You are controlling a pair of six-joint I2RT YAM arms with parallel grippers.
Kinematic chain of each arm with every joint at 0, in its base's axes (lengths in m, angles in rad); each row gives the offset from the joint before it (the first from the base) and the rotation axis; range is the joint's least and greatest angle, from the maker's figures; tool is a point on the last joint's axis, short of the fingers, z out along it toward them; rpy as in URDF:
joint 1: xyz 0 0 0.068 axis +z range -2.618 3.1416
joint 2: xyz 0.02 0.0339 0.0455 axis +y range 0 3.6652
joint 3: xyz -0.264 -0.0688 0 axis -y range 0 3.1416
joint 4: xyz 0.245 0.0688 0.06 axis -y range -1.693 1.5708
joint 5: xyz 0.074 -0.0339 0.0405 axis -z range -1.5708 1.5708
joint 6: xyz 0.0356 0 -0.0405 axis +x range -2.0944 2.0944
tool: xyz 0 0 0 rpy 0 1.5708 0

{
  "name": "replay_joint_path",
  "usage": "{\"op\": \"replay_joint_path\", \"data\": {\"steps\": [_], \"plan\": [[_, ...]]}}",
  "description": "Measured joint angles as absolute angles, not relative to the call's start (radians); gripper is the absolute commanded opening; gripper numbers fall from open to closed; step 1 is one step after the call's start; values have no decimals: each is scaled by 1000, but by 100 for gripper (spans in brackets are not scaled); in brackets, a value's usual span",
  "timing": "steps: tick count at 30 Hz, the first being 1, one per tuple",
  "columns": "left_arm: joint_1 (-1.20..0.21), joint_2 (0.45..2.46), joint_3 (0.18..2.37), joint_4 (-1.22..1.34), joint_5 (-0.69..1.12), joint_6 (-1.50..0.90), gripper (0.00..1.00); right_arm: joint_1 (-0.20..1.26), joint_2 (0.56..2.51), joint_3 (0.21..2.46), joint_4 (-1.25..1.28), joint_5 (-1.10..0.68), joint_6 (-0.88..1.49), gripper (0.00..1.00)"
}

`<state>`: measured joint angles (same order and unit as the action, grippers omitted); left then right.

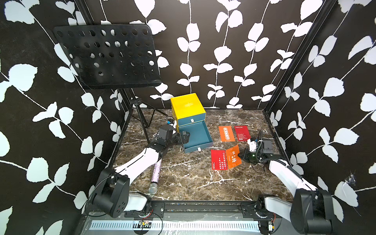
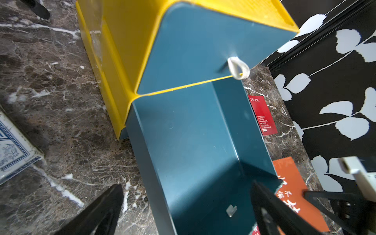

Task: Take the postcards out of the drawer
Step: Place the postcard at the center of the board.

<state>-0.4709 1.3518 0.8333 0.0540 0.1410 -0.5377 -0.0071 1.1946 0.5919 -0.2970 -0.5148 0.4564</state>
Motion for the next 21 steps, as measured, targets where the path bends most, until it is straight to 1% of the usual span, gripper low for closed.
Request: {"op": "replay_joint_path", "data": {"steps": [6,13,15,21], "plan": [[-471,1352,833,54,141,-529,99,-16,1254,614,-336,-448,389,0],[-471,1362,833,55,142,-529,99,-21,1303,653,-381,-351,368,1],[-471,1363,833,55,142,-529,99,-21,1315,668,-394,-324,365,5],[-471,1363,833,57,141,-528,99,-21,1324,706,-442,-229,340,30]]}}
